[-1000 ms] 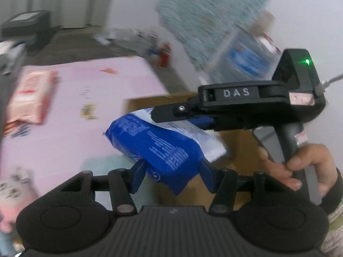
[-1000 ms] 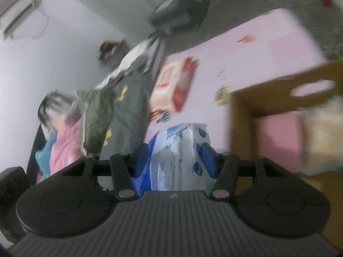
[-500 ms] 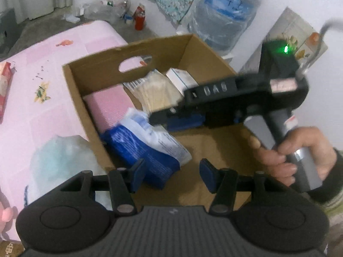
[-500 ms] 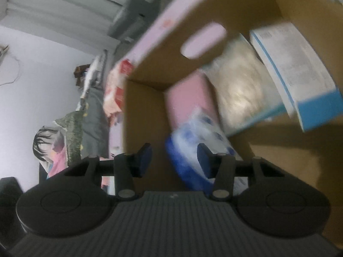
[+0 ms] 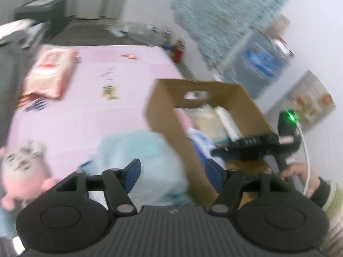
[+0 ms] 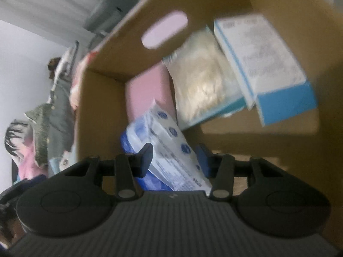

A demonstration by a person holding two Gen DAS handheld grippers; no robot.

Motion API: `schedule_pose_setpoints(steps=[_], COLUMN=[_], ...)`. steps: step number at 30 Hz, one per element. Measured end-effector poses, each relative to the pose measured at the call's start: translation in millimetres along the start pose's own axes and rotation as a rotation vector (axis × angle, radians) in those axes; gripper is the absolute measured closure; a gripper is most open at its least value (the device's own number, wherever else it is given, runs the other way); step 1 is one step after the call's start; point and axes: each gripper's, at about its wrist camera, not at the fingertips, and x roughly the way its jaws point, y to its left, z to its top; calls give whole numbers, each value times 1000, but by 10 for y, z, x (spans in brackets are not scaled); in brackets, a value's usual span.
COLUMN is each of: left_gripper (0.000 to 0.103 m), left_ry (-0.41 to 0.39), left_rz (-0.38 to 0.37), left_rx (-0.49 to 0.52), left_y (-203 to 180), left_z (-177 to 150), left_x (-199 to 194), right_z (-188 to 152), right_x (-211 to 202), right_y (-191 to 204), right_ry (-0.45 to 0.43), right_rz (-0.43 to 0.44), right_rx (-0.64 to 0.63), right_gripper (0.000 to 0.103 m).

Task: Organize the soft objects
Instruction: 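Carry the blue packet with the right tool into the cardboard box and release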

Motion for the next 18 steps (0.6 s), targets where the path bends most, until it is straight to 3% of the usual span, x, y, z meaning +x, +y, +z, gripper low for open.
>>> schedule_pose_setpoints(steps=[11, 18], left_gripper=[35, 35], left_ry=[-109, -168], left_rz=[122, 176], left_rx=[-203, -226], left_y=[958, 1103], left_z=[-304, -495], left_x=[-625, -868], right_z=[-211, 57], right_x=[251, 82], right_y=[326, 610], right_ry=[84, -51], right_rz=[-29, -67], right_rx=[-122, -185], right_gripper=[66, 66])
